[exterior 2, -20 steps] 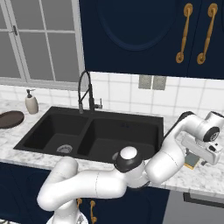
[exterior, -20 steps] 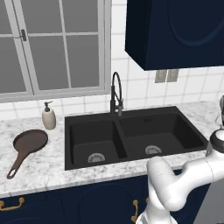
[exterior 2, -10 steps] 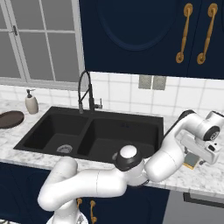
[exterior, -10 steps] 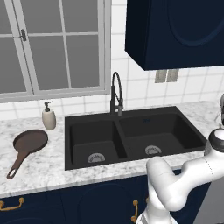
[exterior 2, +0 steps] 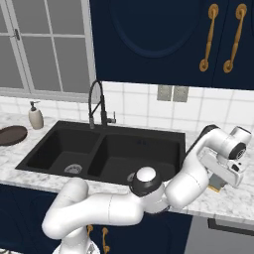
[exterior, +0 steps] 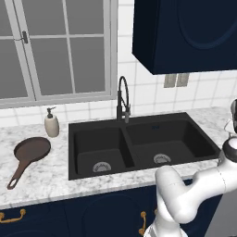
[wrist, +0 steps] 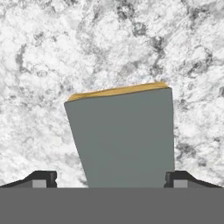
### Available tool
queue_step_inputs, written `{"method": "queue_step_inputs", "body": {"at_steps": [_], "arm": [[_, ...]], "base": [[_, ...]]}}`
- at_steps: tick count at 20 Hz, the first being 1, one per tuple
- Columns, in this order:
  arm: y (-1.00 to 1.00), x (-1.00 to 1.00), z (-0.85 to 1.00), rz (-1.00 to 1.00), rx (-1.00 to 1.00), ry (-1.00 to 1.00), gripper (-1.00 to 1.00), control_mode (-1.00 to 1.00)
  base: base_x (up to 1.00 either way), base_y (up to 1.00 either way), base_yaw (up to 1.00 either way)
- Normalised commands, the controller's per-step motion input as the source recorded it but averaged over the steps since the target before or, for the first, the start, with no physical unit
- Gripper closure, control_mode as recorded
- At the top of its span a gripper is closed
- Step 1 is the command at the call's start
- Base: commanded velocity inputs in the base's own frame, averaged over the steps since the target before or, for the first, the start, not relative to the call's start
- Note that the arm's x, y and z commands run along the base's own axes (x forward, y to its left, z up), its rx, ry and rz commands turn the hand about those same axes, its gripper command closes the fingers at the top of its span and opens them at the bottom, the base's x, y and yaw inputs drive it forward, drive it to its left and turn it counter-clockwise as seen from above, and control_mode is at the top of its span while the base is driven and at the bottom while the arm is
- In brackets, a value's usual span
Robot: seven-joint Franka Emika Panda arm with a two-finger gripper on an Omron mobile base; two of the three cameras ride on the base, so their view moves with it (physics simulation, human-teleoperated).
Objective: Pick the pan and sponge and place them into the sink. Then turn on the water.
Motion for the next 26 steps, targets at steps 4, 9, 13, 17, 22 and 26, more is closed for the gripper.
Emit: {"method": "queue_step_inputs", "body": {"at_steps": [4, 9, 13, 17, 22, 26], "arm": [[0.00, -0.05, -0.71, 0.00, 0.00, 0.00, -1.00, -1.00], [0.05, 0.00, -0.60, 0.00, -0.02, -0.01, -1.00, -1.00], [-0.10, 0.00, -0.57, 0.00, -0.09, 0.00, -1.00, -1.00], [-0.18, 0.00, -0.33, 0.00, -0.08, 0.00, -1.00, -1.00], [-0.03, 0.00, -0.48, 0.00, -0.04, 0.00, -1.00, -1.00], [-0.15, -0.01, -0.32, 0.00, -0.01, 0.00, -1.00, -1.00]], "base": [[0.00, 0.00, 0.00], [0.00, 0.00, 0.00], [0.00, 0.00, 0.00], [0.00, 0.00, 0.00], [0.00, 0.00, 0.00], [0.00, 0.00, 0.00]]}}
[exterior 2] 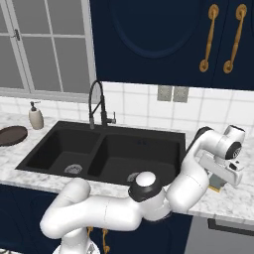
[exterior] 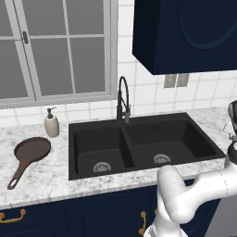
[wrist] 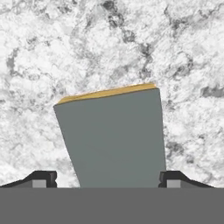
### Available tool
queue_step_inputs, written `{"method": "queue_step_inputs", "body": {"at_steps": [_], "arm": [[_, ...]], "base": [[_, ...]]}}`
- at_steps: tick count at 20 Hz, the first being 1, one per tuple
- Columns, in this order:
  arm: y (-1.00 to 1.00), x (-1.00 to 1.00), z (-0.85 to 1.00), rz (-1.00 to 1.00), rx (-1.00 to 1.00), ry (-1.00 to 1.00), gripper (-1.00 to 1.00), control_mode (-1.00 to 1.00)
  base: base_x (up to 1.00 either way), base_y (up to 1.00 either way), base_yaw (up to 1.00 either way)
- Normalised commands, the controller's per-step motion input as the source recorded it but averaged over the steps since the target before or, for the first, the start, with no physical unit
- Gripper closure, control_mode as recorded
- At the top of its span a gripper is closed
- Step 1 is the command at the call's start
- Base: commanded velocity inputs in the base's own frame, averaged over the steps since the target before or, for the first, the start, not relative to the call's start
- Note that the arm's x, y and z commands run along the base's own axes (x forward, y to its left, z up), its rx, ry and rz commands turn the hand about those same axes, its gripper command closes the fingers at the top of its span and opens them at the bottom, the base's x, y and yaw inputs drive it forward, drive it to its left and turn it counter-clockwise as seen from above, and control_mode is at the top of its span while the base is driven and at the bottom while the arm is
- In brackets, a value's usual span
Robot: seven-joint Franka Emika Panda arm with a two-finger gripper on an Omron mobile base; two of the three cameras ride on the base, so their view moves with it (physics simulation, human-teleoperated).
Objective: Pick the pan and sponge and place them into the sink. Then turn on the water.
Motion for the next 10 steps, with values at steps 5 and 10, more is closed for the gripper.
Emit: {"method": "queue_step_inputs", "body": {"at_steps": [5, 10], "arm": [[-0.38, 0.00, -0.29, 0.00, -0.02, 0.00, -1.00, -1.00], [-0.38, 0.00, -0.31, 0.00, -0.04, 0.00, -1.00, -1.00]], "base": [[0.00, 0.00, 0.00], [0.00, 0.00, 0.00]]}}
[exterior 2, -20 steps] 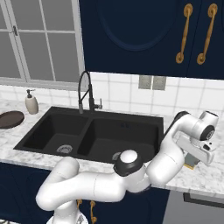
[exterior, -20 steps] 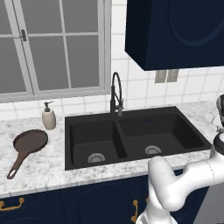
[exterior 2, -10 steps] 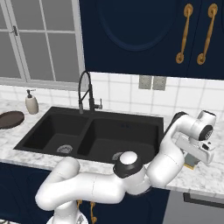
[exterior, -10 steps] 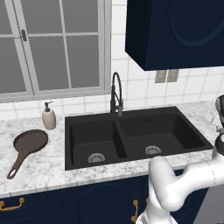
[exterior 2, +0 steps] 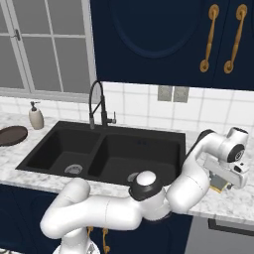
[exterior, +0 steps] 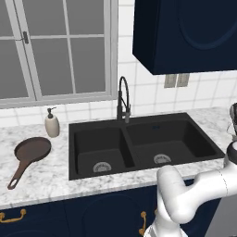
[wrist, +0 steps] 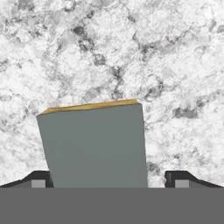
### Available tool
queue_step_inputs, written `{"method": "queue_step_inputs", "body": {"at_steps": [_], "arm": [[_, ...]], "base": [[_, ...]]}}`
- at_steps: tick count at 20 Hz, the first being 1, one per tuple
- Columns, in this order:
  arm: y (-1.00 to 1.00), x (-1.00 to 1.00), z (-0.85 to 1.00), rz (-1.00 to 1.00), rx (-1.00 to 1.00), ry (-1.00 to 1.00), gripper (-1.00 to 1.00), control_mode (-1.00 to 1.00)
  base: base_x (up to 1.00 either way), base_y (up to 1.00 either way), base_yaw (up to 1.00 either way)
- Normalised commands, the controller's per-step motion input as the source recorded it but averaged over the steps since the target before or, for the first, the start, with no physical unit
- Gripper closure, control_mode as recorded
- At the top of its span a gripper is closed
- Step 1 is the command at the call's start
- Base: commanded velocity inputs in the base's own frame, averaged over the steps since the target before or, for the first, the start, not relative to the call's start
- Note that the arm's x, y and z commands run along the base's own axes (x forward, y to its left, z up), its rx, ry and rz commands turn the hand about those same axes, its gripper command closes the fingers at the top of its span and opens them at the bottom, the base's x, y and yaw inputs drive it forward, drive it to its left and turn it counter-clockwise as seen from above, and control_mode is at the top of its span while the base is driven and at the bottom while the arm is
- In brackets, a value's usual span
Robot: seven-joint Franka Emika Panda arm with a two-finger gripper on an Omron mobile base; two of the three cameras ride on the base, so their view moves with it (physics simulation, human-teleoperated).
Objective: Pick the pan and sponge and place them into the sink. Then turn on the water.
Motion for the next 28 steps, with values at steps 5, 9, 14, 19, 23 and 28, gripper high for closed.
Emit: {"method": "queue_step_inputs", "body": {"at_steps": [5, 9, 14, 19, 23, 28], "arm": [[-0.10, 0.00, -0.60, 0.00, -0.02, 0.03, -1.00, -1.00], [0.05, 0.00, -0.89, 0.00, 0.00, 0.16, -1.00, -1.00], [0.01, -0.06, -0.67, 0.00, 0.01, 0.14, 1.00, -1.00], [0.01, -0.60, -0.65, 0.00, 0.02, 0.01, 1.00, -1.00], [0.13, -0.94, -0.54, 0.00, 0.09, -0.01, 1.00, -1.00], [0.38, -1.00, -0.05, 0.00, 0.05, -0.06, 1.00, -1.00]], "base": [[0.00, 0.00, 0.00], [0.00, 0.00, 0.00], [0.00, 0.00, 0.00], [0.00, 0.00, 0.00], [0.00, 0.00, 0.00], [0.00, 0.00, 0.00]]}}
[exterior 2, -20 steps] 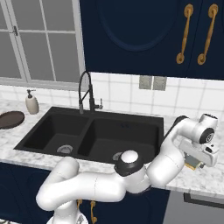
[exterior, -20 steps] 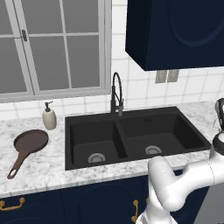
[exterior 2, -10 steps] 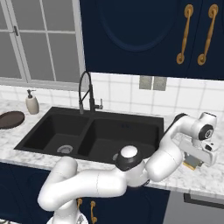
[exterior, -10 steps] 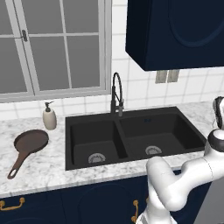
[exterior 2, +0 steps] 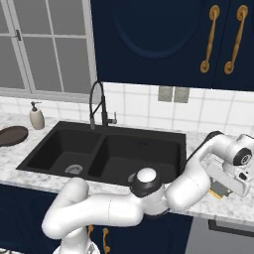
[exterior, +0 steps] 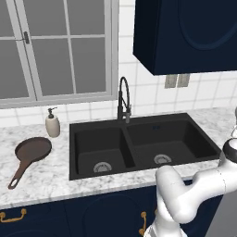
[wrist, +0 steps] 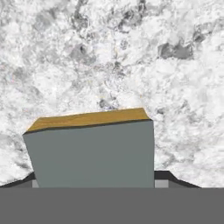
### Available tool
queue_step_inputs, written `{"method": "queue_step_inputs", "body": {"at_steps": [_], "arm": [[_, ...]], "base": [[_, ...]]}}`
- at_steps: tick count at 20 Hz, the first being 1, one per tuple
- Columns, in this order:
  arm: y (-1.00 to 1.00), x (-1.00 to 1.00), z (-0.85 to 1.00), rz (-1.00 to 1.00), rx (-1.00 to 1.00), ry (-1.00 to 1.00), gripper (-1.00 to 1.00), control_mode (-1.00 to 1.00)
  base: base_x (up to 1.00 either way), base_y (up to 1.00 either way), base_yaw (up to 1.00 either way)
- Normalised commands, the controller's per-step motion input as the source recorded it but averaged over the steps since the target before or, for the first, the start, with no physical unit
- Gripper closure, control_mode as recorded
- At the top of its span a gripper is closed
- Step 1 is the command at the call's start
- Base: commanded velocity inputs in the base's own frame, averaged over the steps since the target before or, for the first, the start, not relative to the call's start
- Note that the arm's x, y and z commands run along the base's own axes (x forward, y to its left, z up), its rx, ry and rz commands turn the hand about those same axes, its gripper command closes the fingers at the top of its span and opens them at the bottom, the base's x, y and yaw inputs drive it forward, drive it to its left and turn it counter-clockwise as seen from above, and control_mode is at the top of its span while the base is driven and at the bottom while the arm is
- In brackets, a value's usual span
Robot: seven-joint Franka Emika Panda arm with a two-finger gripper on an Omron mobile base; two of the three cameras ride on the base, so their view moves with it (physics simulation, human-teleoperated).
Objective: Pick the pan and sponge and place them into the sink. Then turn on the water.
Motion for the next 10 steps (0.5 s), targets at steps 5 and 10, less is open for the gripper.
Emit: {"method": "queue_step_inputs", "body": {"at_steps": [5, 10], "arm": [[0.69, -1.00, 0.33, 0.02, 0.04, -0.04, 1.00, -1.00], [1.00, -1.00, 0.30, 0.10, -0.02, -0.12, 1.00, -1.00]], "base": [[0.00, 0.00, 0.00], [0.00, 0.00, 0.00]]}}
